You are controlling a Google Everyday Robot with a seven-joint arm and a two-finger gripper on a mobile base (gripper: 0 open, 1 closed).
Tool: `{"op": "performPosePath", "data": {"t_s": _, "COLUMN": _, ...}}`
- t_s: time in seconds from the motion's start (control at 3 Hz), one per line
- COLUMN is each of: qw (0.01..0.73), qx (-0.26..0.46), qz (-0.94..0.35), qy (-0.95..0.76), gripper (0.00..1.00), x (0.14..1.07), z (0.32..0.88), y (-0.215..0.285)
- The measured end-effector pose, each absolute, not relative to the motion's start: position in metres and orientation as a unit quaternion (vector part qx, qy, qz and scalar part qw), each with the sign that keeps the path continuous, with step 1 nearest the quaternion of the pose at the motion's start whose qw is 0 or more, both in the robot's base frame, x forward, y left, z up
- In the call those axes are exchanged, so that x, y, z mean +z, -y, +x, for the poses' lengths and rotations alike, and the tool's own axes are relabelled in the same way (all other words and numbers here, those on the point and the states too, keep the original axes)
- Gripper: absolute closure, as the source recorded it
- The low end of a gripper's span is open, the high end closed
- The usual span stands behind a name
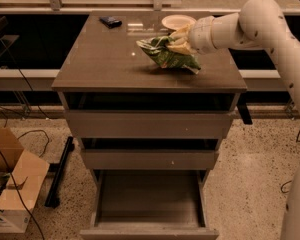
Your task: Pick green jalapeno chip bag from bottom drawer and place on counter
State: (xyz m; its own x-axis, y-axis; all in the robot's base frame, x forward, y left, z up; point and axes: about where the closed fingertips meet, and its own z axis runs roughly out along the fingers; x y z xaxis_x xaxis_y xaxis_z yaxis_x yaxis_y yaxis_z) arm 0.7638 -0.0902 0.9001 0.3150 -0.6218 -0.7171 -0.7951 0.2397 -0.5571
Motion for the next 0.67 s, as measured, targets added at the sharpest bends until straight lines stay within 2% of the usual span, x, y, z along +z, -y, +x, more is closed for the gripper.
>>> {"op": "performPosePath", "data": {"t_s": 0.33, "qw": 0.532, "qx": 0.084, "qz": -0.612, "qy": -0.580, "gripper": 0.13, "x": 0.8972, "z": 0.7650, "y": 0.0875}}
{"op": "performPosePath", "data": {"t_s": 0.67, "qw": 0.531, "qx": 0.086, "qz": -0.612, "qy": -0.579, "gripper": 0.00, "x": 0.8956, "z": 0.7653, "y": 0.0848}}
